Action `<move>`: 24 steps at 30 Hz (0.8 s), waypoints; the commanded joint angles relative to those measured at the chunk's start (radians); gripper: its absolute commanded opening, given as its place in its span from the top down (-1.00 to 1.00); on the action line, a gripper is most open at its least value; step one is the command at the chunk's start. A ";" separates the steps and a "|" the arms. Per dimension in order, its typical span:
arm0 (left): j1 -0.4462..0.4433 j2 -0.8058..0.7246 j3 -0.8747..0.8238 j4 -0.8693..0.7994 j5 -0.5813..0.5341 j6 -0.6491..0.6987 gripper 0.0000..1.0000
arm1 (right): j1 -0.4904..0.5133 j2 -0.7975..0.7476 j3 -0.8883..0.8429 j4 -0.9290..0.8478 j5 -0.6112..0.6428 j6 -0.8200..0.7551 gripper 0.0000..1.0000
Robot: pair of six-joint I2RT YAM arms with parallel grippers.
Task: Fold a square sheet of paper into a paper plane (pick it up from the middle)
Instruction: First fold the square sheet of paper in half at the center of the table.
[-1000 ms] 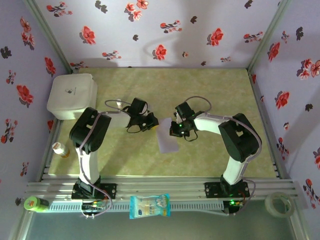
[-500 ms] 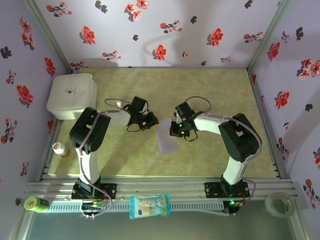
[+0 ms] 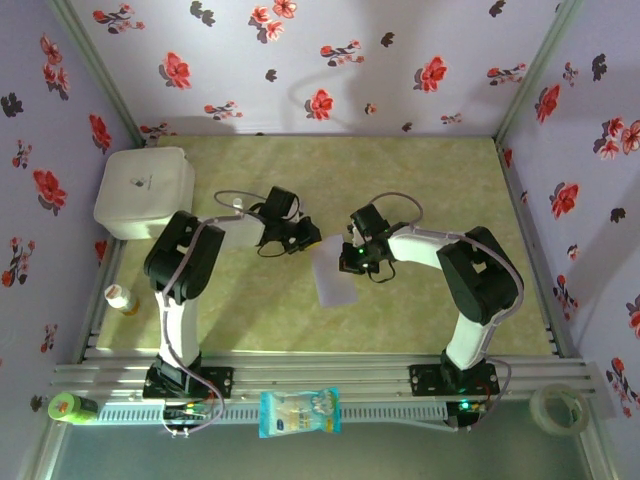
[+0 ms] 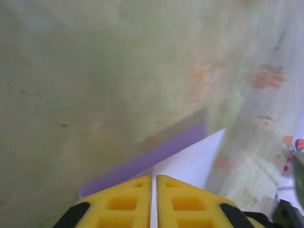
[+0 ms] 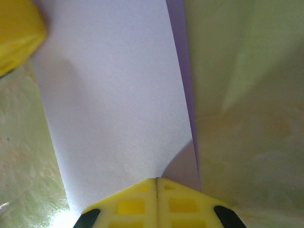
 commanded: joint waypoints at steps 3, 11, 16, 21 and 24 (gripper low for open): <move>0.027 0.036 -0.007 -0.048 -0.038 0.042 0.79 | -0.006 0.041 -0.069 -0.119 0.097 -0.015 1.00; 0.057 0.023 0.005 -0.063 -0.126 0.020 0.77 | -0.006 0.051 -0.086 -0.091 0.088 -0.002 1.00; 0.063 0.038 0.058 -0.111 -0.163 0.029 0.75 | -0.005 0.048 -0.088 -0.093 0.089 -0.005 1.00; 0.063 0.031 0.101 -0.146 -0.172 0.039 0.73 | -0.006 0.050 -0.086 -0.094 0.090 -0.008 1.00; 0.057 0.011 0.118 -0.167 -0.171 0.048 0.73 | -0.006 0.051 -0.083 -0.093 0.087 -0.005 1.00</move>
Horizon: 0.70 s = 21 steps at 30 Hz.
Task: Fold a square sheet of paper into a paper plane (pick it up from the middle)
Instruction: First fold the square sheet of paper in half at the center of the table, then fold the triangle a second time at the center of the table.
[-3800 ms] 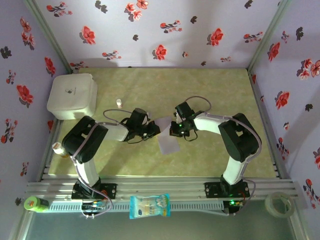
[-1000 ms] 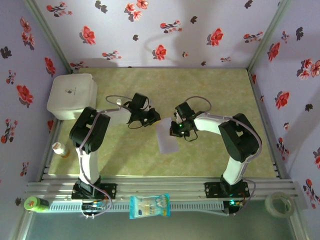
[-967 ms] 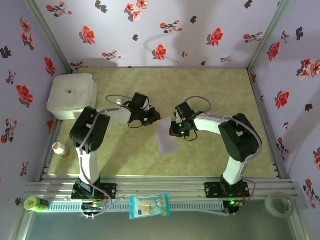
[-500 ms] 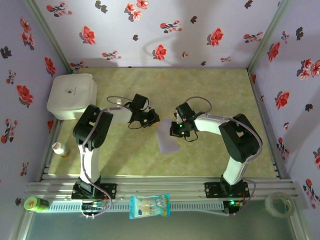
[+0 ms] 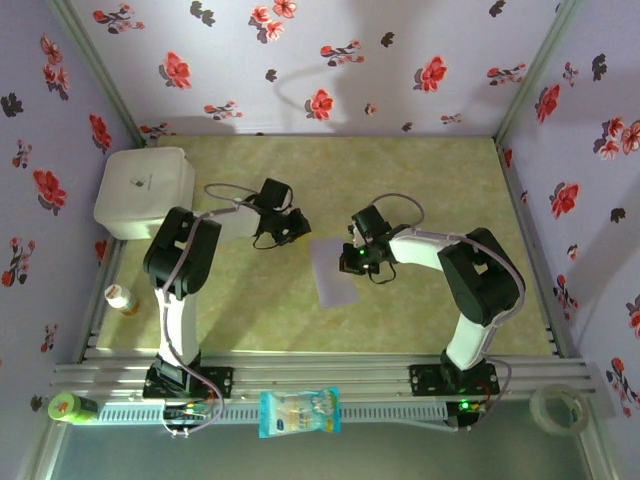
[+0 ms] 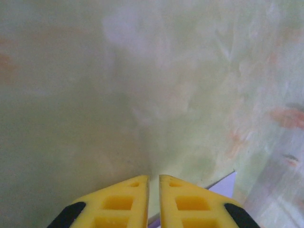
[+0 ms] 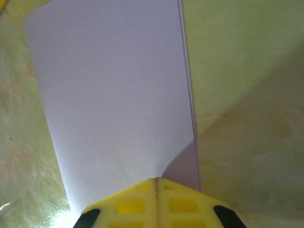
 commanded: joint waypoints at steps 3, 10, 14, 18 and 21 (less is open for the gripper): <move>-0.010 -0.057 0.038 -0.076 -0.042 0.044 0.71 | -0.005 0.059 -0.049 -0.133 0.084 -0.005 1.00; -0.070 -0.201 0.007 -0.121 -0.056 0.061 0.68 | -0.005 0.023 -0.026 -0.088 0.021 0.050 1.00; -0.140 -0.245 -0.047 -0.109 -0.041 0.055 0.68 | -0.005 -0.055 -0.033 0.012 -0.065 0.095 0.94; -0.184 -0.250 -0.120 -0.023 -0.020 0.008 0.68 | -0.011 -0.183 -0.030 0.002 -0.031 0.109 0.79; -0.200 -0.221 -0.138 0.009 -0.010 -0.004 0.69 | -0.039 -0.263 -0.045 -0.075 0.027 0.113 0.75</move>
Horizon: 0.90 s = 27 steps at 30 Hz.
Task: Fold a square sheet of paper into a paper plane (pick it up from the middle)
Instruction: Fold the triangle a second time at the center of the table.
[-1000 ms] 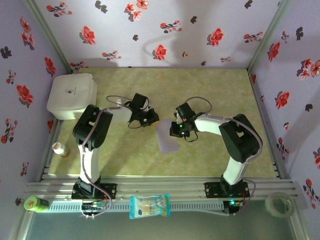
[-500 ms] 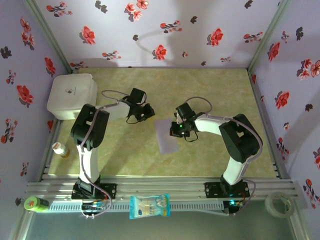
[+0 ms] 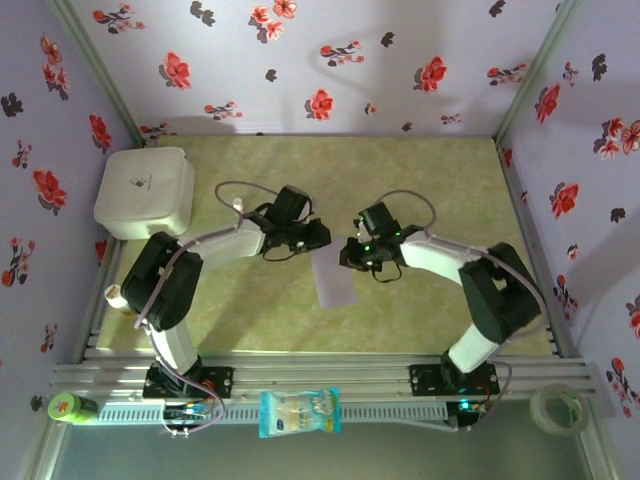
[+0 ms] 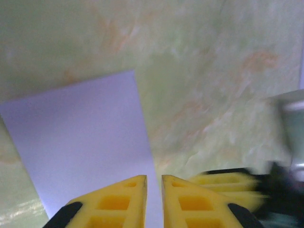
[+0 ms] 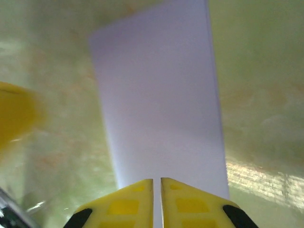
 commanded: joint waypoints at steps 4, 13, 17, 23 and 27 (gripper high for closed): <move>-0.006 0.049 -0.051 0.082 0.009 -0.042 0.70 | -0.083 -0.178 -0.102 -0.084 0.050 0.054 0.70; 0.026 0.098 -0.074 0.136 0.001 -0.056 0.69 | -0.108 -0.247 -0.261 -0.022 -0.100 0.172 0.58; 0.049 0.124 -0.083 0.184 0.008 -0.071 0.68 | -0.101 -0.215 -0.286 0.011 -0.159 0.204 0.55; 0.063 0.156 -0.107 0.203 0.008 -0.069 0.69 | -0.073 -0.186 -0.285 0.001 -0.187 0.193 0.50; 0.063 0.155 -0.153 0.208 0.000 -0.073 0.69 | -0.069 -0.159 -0.282 -0.021 -0.189 0.185 0.46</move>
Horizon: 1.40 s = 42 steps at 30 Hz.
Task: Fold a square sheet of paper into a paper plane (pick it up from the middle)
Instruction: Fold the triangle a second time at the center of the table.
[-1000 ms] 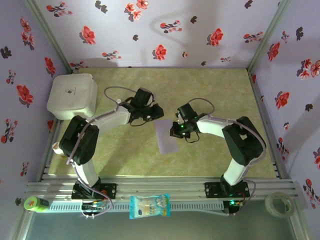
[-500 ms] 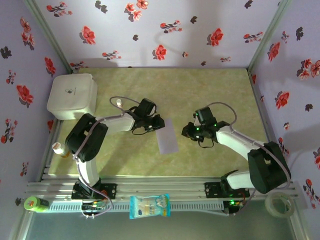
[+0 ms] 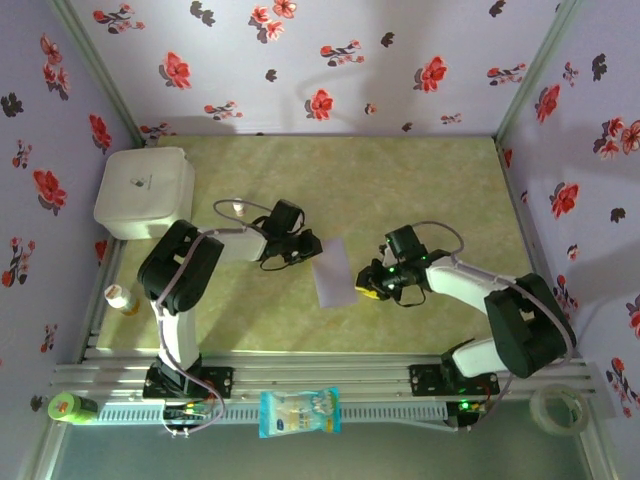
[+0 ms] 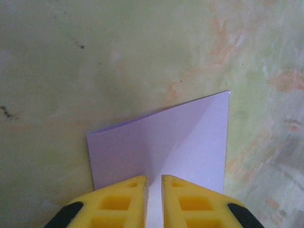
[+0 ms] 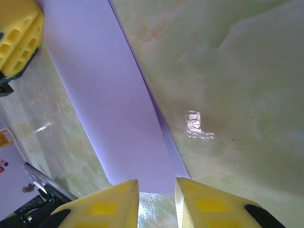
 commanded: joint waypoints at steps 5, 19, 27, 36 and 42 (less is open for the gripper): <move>0.005 0.010 -0.117 0.039 -0.003 -0.029 0.69 | 0.014 0.043 -0.005 -0.014 -0.029 0.008 0.34; 0.004 0.021 -0.067 0.007 0.011 0.025 0.69 | 0.012 0.088 0.017 0.116 -0.083 0.056 0.29; 0.005 0.031 -0.046 -0.010 0.014 0.036 0.69 | 0.000 0.093 0.004 0.175 -0.099 0.061 0.25; 0.004 0.046 -0.021 0.015 0.047 0.092 0.69 | -0.040 0.156 -0.011 0.297 -0.171 0.044 0.26; 0.004 0.069 0.028 0.022 0.076 0.120 0.69 | -0.057 0.187 -0.017 0.360 -0.207 0.038 0.33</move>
